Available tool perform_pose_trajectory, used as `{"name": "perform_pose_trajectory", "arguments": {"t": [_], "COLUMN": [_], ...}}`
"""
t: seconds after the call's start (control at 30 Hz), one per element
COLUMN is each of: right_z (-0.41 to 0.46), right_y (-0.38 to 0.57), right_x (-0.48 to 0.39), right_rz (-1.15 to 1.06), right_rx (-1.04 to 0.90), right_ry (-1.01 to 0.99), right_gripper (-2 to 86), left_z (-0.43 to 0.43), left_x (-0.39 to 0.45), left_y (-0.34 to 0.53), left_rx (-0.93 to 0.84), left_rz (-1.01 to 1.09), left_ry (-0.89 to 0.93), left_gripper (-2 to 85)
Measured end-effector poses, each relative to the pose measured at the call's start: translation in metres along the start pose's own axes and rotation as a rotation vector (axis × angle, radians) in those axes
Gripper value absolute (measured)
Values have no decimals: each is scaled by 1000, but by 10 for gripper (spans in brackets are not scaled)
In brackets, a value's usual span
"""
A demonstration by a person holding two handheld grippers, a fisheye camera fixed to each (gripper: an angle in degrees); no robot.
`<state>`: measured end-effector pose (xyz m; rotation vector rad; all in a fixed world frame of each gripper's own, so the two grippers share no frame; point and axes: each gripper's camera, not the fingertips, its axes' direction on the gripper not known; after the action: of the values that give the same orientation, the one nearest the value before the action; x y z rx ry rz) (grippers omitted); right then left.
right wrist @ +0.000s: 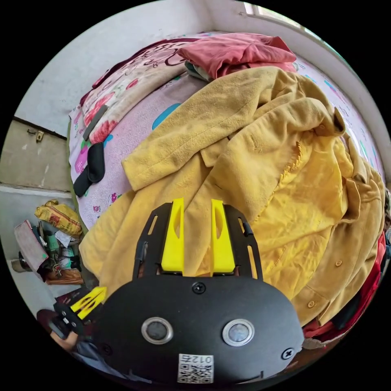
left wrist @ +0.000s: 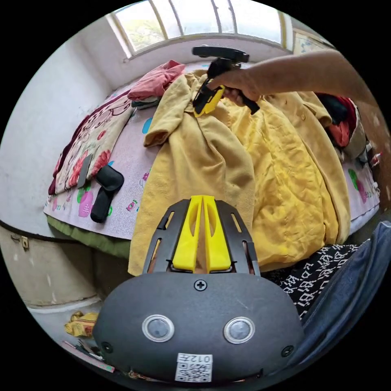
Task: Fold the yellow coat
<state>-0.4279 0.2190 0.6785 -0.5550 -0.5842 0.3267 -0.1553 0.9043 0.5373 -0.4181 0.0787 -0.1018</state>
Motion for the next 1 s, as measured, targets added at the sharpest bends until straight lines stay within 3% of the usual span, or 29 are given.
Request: {"name": "perform_pose_trajectory", "arguments": {"t": [0.33, 0.57, 0.77, 1.0], "right_z": [43, -22, -63, -84], "right_y": [3, 67, 120, 152], "right_x": [10, 123, 212, 270], "right_rz": [-69, 163, 278, 298], "right_rx": [-77, 65, 151, 169], "right_ry": [150, -177, -405, -569], "right_gripper": [61, 24, 18, 14], "left_z": [58, 55, 79, 97], "left_x": [42, 47, 65, 75], "left_y": [14, 10, -4, -15], "left_rx": [-75, 14, -49, -112], "left_rz": [66, 47, 100, 161], "left_ry": [4, -37, -6, -33], "left_gripper": [4, 44, 99, 66]}}
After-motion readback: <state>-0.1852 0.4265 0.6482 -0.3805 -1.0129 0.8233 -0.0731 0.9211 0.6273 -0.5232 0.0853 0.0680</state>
